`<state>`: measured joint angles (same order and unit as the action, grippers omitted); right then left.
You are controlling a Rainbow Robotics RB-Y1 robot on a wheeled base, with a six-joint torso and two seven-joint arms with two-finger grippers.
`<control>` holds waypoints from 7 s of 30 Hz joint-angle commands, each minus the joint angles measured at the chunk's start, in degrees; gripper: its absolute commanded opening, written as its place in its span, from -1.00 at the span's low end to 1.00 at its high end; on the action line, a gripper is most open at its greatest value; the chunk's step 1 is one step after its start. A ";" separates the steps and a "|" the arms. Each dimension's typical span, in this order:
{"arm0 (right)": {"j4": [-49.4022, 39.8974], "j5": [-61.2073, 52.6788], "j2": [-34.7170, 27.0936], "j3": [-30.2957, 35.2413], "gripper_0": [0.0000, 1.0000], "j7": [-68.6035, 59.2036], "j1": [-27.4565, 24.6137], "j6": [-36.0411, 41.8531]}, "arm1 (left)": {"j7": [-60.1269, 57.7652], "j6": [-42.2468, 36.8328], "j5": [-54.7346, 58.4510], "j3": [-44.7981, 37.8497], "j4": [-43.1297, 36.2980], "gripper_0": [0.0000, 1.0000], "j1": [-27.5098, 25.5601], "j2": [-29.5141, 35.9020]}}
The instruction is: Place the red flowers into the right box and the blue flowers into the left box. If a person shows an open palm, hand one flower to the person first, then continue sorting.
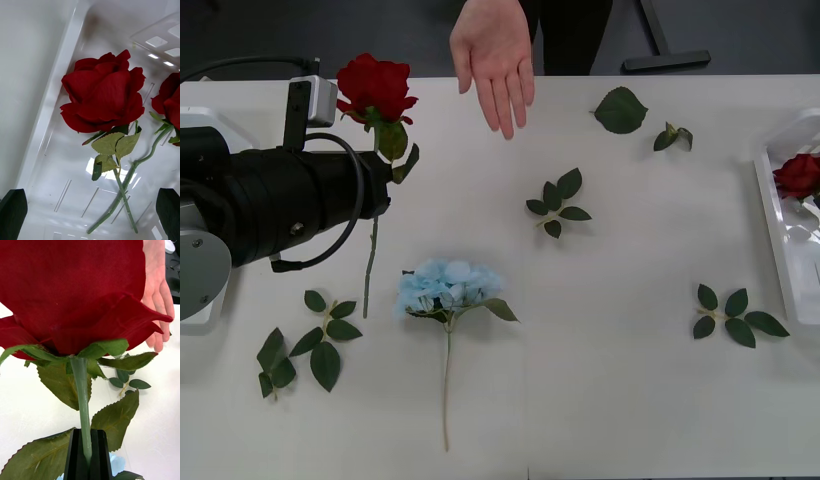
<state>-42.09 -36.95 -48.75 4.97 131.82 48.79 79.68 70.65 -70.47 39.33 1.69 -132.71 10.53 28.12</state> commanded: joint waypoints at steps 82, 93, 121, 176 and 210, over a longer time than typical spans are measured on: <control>-1.59 -33.54 -3.46 -2.24 1.00 3.62 -5.64 14.63 | 0.37 1.82 -0.22 0.60 -1.67 -1.00 1.51 0.09; -1.59 -33.54 -3.46 -2.24 1.00 3.53 -5.64 14.54 | 0.55 1.82 0.22 0.60 -1.67 -1.00 1.43 0.18; -1.59 -33.54 -3.46 -2.24 1.00 3.71 -5.64 14.54 | 1.07 1.82 0.57 0.60 -1.67 -1.00 1.34 0.18; -1.59 -33.54 -3.37 -2.24 1.00 3.80 -5.64 14.01 | 1.42 6.04 1.19 3.32 -1.67 -1.00 1.25 0.53; -1.59 -33.45 -3.46 -2.24 1.00 3.97 -5.55 14.01 | 0.90 21.33 -10.42 21.87 4.13 -1.00 11.44 -12.13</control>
<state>-42.12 -70.75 -48.96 3.15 134.53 43.26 93.96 70.67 -51.20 29.78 21.90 -130.34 17.32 18.86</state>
